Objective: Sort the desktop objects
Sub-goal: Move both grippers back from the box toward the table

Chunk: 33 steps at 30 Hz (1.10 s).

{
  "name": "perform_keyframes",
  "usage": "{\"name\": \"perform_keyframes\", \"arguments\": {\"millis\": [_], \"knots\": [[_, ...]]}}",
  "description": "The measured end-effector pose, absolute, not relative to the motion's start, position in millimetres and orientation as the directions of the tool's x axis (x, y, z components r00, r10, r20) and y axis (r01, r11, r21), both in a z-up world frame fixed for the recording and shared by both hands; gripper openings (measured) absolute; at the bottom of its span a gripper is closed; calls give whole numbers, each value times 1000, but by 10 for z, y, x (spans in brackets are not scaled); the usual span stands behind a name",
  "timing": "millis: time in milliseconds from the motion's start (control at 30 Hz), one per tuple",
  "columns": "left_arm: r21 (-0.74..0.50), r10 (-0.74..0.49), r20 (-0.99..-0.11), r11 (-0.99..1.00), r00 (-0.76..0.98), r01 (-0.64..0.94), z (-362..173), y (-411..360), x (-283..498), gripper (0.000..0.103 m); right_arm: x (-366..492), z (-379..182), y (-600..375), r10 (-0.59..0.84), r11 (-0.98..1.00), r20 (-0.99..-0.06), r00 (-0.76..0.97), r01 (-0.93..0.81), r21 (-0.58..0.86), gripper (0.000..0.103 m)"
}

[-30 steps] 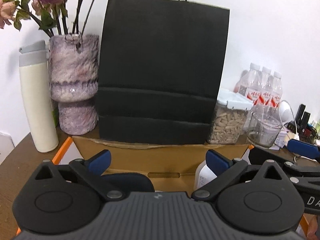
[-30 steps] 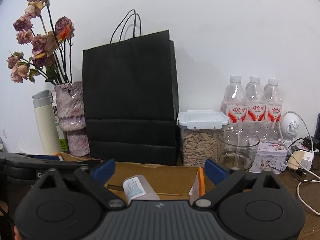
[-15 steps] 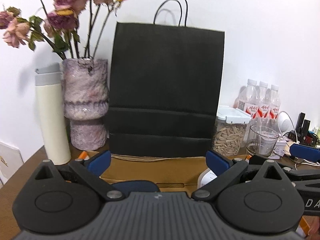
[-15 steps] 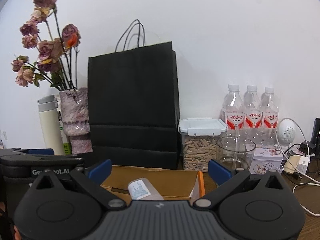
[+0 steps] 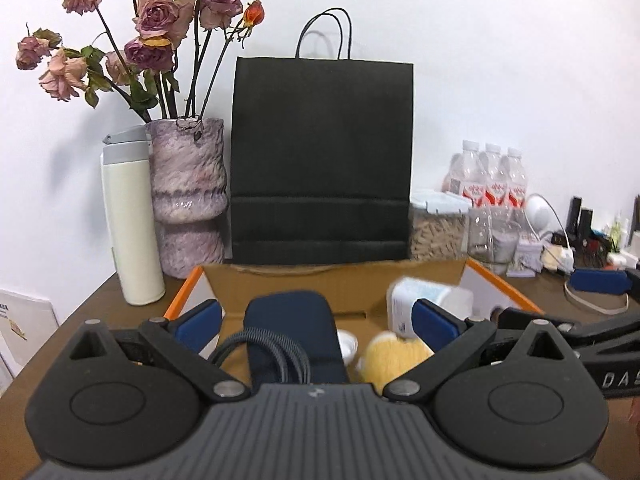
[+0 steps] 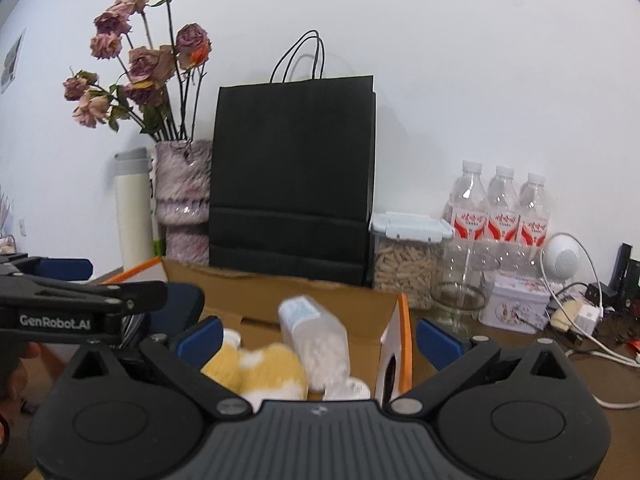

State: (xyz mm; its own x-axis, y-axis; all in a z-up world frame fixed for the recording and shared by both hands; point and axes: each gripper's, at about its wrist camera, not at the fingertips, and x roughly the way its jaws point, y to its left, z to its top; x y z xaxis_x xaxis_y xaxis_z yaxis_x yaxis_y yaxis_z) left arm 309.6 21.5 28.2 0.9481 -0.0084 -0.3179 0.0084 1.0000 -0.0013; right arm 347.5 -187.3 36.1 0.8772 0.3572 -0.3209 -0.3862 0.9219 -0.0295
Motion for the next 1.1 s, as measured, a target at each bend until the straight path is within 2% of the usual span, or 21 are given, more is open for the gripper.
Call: {"name": "perform_keyframes", "arguments": {"millis": [500,1100], "knots": [[8,-45,-325,999,945,50,141,219,2289,103,2761,209,-2158,349,929,-358,866,-371,8,103],[3,-45,-362,999,931,50,-53,291,1506,103,2065,16,-2147,467,862,-453,760,-504,43,103]]}}
